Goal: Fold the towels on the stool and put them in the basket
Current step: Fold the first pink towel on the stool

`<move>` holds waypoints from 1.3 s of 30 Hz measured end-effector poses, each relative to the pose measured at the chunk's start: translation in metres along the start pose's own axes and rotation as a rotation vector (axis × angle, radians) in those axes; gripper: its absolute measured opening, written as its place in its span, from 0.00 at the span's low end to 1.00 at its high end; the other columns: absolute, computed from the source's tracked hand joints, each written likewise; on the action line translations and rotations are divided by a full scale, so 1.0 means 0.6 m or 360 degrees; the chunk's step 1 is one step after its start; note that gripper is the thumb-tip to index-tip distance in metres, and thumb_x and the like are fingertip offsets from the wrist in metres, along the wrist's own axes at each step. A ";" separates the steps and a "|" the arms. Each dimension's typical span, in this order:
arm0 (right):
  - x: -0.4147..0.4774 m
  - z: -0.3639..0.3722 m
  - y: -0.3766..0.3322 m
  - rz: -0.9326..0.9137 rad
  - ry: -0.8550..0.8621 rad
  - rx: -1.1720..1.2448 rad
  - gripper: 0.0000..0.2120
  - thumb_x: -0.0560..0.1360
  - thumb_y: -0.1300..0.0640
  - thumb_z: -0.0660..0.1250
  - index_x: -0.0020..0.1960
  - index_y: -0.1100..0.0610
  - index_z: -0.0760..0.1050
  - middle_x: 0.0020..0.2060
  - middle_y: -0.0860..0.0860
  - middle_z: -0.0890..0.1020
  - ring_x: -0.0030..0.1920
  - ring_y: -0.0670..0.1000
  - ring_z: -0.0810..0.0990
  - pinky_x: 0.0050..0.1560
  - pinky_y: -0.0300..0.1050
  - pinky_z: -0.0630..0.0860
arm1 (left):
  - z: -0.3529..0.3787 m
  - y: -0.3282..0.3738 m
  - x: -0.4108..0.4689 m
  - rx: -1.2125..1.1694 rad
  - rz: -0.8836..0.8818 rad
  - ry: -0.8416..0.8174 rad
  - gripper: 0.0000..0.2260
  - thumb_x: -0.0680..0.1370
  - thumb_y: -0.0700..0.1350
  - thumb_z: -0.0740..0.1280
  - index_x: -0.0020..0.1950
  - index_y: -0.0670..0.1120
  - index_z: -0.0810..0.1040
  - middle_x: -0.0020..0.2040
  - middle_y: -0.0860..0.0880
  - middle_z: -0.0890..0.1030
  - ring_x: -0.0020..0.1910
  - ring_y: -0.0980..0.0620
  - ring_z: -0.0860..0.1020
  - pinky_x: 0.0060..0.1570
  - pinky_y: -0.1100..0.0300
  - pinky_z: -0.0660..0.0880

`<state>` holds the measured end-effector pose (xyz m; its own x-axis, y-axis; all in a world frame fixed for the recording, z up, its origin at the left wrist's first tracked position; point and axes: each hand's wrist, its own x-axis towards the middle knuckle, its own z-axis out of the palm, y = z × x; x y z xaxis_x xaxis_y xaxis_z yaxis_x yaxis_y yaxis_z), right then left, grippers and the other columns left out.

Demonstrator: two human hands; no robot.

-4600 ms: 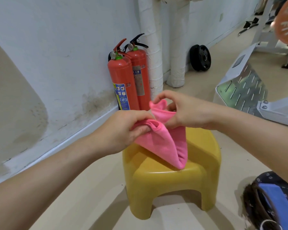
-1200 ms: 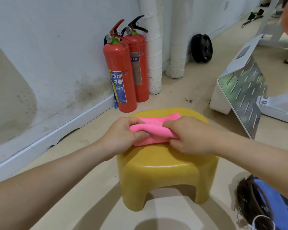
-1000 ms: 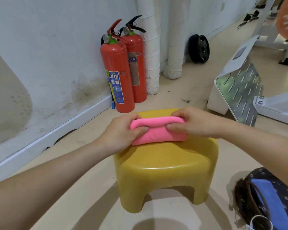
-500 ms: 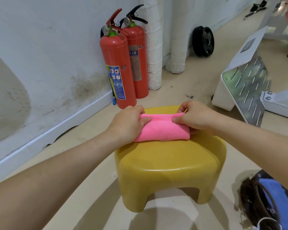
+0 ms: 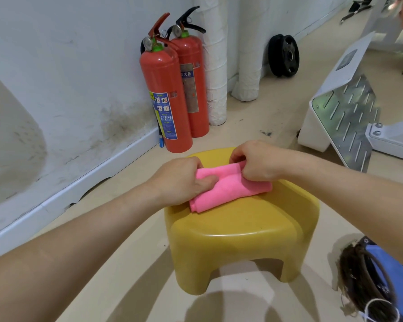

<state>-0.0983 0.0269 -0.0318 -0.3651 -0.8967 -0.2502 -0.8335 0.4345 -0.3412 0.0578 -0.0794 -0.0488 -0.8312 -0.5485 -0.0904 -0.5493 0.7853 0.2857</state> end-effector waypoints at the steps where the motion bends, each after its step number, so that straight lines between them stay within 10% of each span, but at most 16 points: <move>1: 0.000 0.000 -0.004 0.0003 -0.0025 -0.0037 0.21 0.69 0.64 0.58 0.58 0.51 0.77 0.52 0.50 0.80 0.51 0.53 0.77 0.52 0.49 0.79 | 0.001 0.005 -0.005 -0.0018 0.0020 0.0053 0.17 0.75 0.61 0.63 0.49 0.48 0.73 0.45 0.50 0.78 0.46 0.48 0.75 0.42 0.54 0.71; 12: -0.006 -0.020 -0.044 0.0030 -0.0513 -0.0328 0.15 0.71 0.59 0.62 0.57 0.50 0.71 0.49 0.51 0.78 0.49 0.53 0.77 0.44 0.43 0.75 | 0.010 -0.005 -0.045 -0.1301 0.0181 0.0264 0.11 0.73 0.47 0.72 0.49 0.49 0.71 0.41 0.52 0.76 0.39 0.57 0.72 0.37 0.63 0.69; 20: -0.014 -0.055 -0.063 0.0115 -0.0361 0.0696 0.15 0.55 0.62 0.58 0.42 0.59 0.70 0.33 0.52 0.71 0.31 0.48 0.70 0.25 0.37 0.63 | -0.047 -0.015 0.005 -0.1846 0.0032 0.0449 0.07 0.74 0.50 0.71 0.50 0.59 0.77 0.54 0.52 0.79 0.52 0.48 0.78 0.44 0.52 0.77; 24: -0.044 -0.060 -0.060 0.0212 -0.0293 0.0968 0.14 0.56 0.63 0.58 0.41 0.61 0.67 0.32 0.56 0.68 0.32 0.53 0.69 0.26 0.39 0.64 | -0.072 0.018 0.050 -0.1759 0.0038 0.0348 0.13 0.69 0.61 0.71 0.42 0.52 0.79 0.45 0.48 0.82 0.47 0.45 0.81 0.44 0.48 0.78; 28: -0.118 -0.094 -0.033 0.0340 -0.0320 0.1079 0.16 0.68 0.50 0.70 0.48 0.59 0.74 0.32 0.52 0.79 0.32 0.50 0.78 0.28 0.39 0.71 | -0.061 0.080 0.058 -0.1737 0.0294 0.0300 0.10 0.72 0.51 0.73 0.42 0.46 0.78 0.39 0.50 0.78 0.38 0.52 0.76 0.38 0.57 0.72; 32: -0.174 -0.098 -0.007 0.0330 -0.0187 0.0820 0.26 0.75 0.38 0.59 0.52 0.62 0.74 0.31 0.52 0.74 0.27 0.47 0.72 0.25 0.39 0.64 | -0.045 0.139 0.039 -0.1467 0.0520 0.0244 0.08 0.73 0.50 0.71 0.39 0.48 0.77 0.39 0.51 0.79 0.40 0.54 0.75 0.42 0.57 0.73; 39: -0.246 -0.072 0.065 0.0070 -0.0247 0.1442 0.15 0.68 0.49 0.64 0.52 0.54 0.74 0.37 0.46 0.85 0.41 0.45 0.84 0.41 0.37 0.80 | -0.034 0.258 0.011 -0.1389 0.0783 0.0032 0.08 0.73 0.51 0.70 0.36 0.52 0.76 0.33 0.56 0.78 0.36 0.58 0.75 0.40 0.62 0.73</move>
<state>-0.0948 0.1728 0.0313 -0.2743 -0.8850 -0.3762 -0.1529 0.4264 -0.8915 -0.0313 0.0327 0.0141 -0.9430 -0.2306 0.2400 0.1170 0.4452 0.8877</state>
